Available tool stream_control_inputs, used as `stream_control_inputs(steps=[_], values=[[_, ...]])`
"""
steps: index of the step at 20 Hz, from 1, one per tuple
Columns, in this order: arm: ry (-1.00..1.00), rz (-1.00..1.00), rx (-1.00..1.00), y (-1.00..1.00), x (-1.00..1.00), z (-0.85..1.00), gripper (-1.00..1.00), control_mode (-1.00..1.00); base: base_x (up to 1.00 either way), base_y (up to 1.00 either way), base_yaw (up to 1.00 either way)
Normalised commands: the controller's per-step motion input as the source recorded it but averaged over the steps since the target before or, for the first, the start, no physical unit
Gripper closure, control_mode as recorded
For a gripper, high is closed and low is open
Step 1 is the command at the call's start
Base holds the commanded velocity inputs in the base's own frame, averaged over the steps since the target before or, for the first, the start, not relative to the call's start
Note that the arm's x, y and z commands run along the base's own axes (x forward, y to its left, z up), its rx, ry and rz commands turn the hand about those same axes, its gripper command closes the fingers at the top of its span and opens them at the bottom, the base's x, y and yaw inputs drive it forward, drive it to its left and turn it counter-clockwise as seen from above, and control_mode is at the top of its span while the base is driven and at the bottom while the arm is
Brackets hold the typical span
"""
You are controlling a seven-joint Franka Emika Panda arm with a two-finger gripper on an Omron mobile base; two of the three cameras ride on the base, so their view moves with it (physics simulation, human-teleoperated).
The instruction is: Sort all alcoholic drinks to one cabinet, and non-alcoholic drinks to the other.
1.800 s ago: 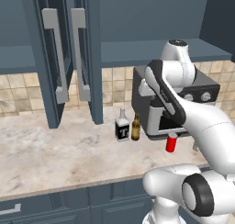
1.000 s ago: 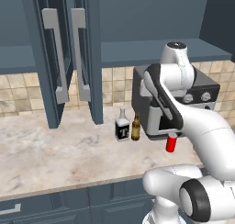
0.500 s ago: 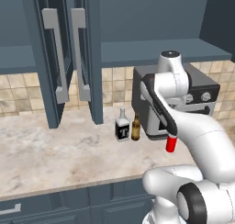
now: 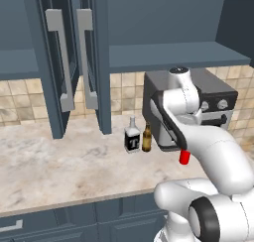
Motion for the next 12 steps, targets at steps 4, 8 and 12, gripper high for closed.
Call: stream_control_inputs(steps=[4,8,12], values=[[0.07,-0.25,-0.02,-0.13,0.00,-0.42,-1.00,-1.00,0.00,0.00,0.00],[0.06,-0.20,-0.02,-0.11,0.00,-0.37,-1.00,-1.00,0.00,0.00,0.00],[0.04,-0.10,0.00,-0.16,0.00,-0.36,-1.00,-1.00,0.00,0.00,0.00]])
